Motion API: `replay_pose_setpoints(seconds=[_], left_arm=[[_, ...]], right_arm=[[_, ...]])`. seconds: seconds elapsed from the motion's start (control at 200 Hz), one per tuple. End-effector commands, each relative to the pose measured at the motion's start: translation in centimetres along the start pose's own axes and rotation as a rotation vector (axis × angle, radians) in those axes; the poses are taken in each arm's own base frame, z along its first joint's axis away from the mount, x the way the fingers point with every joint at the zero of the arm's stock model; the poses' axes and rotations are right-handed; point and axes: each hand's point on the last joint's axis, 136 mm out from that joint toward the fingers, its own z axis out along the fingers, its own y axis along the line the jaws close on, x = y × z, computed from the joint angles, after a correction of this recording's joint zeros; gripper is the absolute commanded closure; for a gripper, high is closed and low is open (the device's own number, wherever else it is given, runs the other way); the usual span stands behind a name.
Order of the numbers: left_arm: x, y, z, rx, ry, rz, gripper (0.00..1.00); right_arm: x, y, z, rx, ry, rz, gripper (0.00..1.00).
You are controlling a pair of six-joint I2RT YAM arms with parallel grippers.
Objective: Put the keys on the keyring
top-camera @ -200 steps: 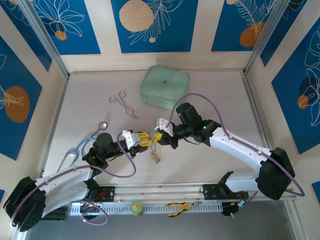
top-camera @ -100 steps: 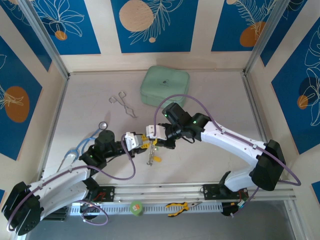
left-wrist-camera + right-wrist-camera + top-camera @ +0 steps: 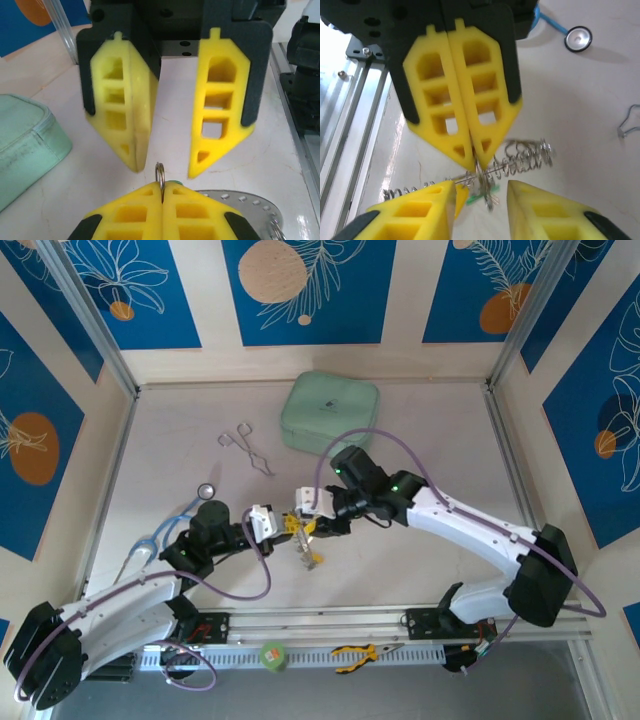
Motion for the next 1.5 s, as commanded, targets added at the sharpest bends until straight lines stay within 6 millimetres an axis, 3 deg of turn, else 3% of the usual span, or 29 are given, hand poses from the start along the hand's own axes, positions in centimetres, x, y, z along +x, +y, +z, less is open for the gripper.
replay_pose_setpoints(seconds=[0.0, 0.315, 0.615, 0.75, 0.96, 1.21, 1.495], left_arm=[[-2.8, 0.0, -0.4, -0.01, -0.137, 0.001, 1.0], [-2.9, -0.1, -0.5, -0.009, -0.179, -0.023, 1.0], [-2.8, -0.1, -0.5, -0.01, -0.174, -0.022, 1.0], [-3.0, -0.1, -0.5, -0.01, -0.178, -0.02, 1.0], [-3.6, 0.0, -0.3, 0.004, -0.202, -0.019, 1.0], [-3.1, -0.1, -0.1, 0.004, -0.191, -0.021, 1.0], [-3.3, -0.2, -0.1, 0.013, -0.204, -0.031, 1.0]], right_arm=[[-2.0, 0.1, -1.6, -0.039, -0.186, 0.091, 0.65], [-0.8, 0.2, -0.5, -0.057, -0.177, 0.14, 0.66], [0.3, 0.3, -0.3, -0.06, -0.121, 0.154, 0.94], [1.1, 0.2, 0.2, -0.055, -0.09, 0.161, 1.0], [0.7, 0.2, 1.3, -0.07, -0.088, 0.167, 0.99], [0.0, -0.4, 0.1, -0.015, -0.161, 0.157, 0.7], [-0.8, 0.0, 0.0, -0.032, -0.208, 0.129, 0.72]])
